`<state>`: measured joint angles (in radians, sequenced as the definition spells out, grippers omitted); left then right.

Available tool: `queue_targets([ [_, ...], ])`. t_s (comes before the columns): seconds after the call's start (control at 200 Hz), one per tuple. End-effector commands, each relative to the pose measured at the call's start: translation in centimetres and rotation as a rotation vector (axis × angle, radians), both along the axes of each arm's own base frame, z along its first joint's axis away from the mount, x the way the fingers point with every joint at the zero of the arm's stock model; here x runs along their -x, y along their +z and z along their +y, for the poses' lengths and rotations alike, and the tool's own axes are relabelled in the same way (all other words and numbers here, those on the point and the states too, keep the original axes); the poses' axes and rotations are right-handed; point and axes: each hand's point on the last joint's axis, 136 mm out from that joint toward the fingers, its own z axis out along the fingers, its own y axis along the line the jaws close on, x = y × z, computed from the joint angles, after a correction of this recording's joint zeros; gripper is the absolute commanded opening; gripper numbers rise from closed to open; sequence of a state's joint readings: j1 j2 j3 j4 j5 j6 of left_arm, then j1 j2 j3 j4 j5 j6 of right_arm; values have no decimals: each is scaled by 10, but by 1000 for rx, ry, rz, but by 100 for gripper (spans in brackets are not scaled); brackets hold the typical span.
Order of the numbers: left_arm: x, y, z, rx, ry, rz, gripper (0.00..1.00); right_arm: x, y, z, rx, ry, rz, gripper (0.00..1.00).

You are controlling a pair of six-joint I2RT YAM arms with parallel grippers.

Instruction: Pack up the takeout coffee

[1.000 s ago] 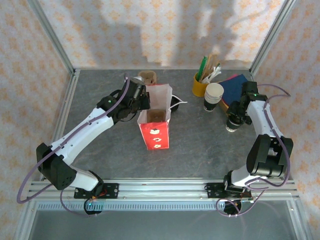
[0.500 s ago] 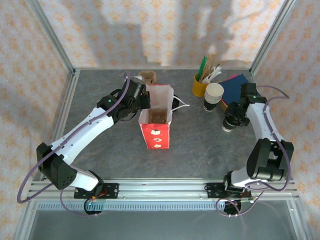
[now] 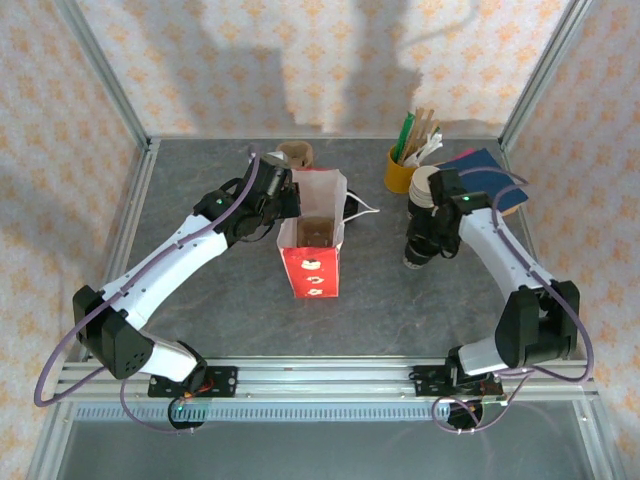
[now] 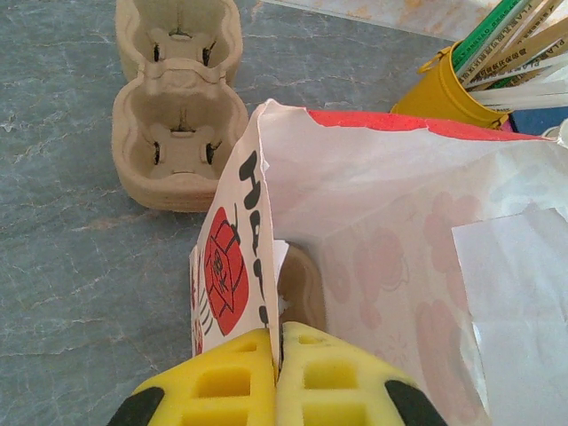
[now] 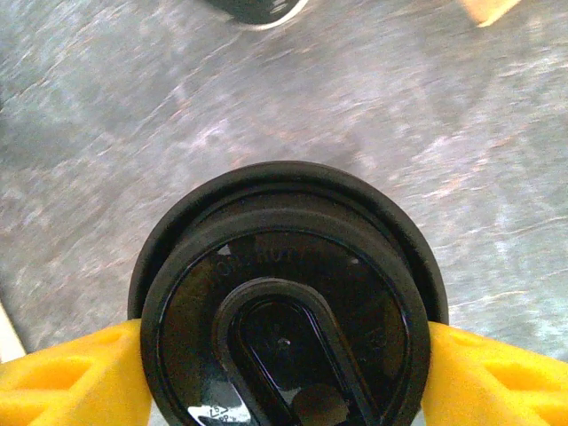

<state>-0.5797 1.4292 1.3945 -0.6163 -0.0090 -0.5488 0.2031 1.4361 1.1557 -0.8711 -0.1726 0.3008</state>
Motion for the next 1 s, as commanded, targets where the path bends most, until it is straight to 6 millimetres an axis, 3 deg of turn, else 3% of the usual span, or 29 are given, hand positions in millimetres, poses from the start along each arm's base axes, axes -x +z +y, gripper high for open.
queue_targets([
  [0.0,-4,9,11,-30,36,-24,0,1,3,18,18,-9,24,71],
  [0.16,-4,9,14,-46,42,-23,0,5,6,52,28,49,24,72],
  [0.445,-5,8,15,-52,46,-19,0,12,-1,85,75,123,42,74],
  [0.681,-5,8,17,-57,52,-20,0,12,4,97,110,145,31,80],
  [0.996,-1,20,23,-63,64,-34,0,-2,26,95,109,149,-33,89],
])
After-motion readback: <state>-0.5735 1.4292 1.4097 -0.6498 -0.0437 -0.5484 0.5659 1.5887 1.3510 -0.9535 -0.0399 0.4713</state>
